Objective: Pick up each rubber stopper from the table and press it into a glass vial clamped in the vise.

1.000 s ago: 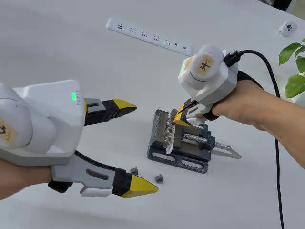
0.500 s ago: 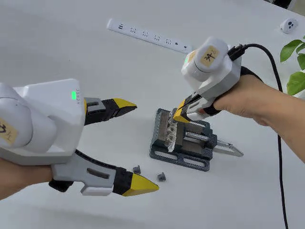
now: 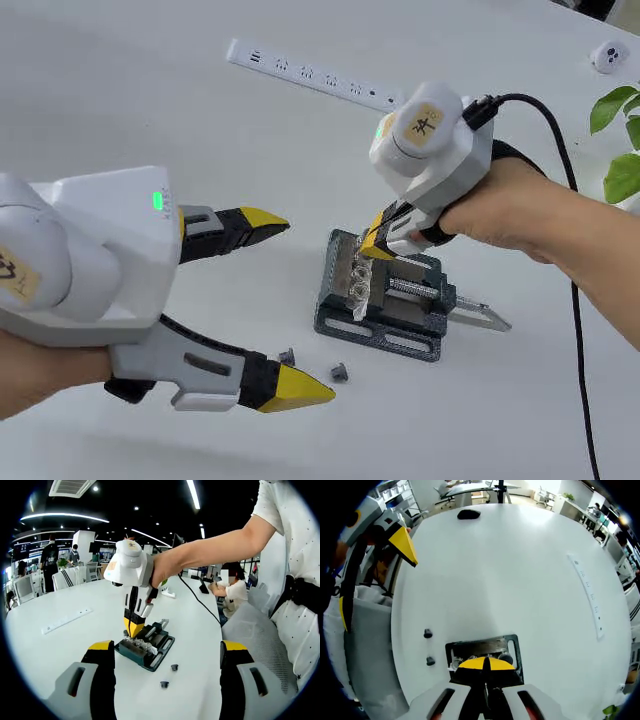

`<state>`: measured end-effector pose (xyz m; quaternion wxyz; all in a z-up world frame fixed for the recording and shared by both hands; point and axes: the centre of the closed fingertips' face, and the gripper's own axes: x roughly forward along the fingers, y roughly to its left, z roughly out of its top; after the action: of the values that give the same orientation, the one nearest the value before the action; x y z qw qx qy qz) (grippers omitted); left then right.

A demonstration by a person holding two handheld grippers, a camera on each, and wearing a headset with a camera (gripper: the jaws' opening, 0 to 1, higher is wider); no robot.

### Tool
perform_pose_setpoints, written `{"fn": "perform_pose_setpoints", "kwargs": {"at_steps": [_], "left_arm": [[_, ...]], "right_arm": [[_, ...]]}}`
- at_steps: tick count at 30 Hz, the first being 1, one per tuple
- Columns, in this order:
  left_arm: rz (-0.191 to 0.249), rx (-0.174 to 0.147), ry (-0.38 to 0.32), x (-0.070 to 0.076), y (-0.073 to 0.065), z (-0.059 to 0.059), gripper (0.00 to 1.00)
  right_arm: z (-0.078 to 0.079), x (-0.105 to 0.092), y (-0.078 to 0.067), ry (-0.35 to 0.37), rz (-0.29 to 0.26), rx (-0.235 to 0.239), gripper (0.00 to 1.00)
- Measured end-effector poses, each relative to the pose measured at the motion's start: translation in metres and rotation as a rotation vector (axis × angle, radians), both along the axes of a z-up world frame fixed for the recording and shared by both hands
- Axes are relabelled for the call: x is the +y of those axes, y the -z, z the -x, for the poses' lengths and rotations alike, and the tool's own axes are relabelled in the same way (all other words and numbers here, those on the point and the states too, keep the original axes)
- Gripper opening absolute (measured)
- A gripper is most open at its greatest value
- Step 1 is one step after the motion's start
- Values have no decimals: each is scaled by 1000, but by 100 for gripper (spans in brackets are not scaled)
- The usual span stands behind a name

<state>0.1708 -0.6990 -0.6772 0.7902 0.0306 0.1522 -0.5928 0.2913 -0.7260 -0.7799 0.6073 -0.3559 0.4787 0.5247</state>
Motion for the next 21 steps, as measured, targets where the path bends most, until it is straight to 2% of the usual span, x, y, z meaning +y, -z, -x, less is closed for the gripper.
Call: {"fn": "perform_pose_setpoints", "kwargs": {"at_steps": [2,8,15,21], "left_arm": [[-8,-5,4,0,0,1,86],[-21,-13,0,2,-2,1,86],[-37,-25,-12,5,-5,1,87],[-53,-34,-23,7,-8,1,87]], "right_arm": [[-1,-2,-1,19,-28,8,0],[-5,-9,-1,30,-42,-39,0],[-7,-15,-16,63,-80,-68,0],[-5,-21,-29,89,-122,-99,6]]}}
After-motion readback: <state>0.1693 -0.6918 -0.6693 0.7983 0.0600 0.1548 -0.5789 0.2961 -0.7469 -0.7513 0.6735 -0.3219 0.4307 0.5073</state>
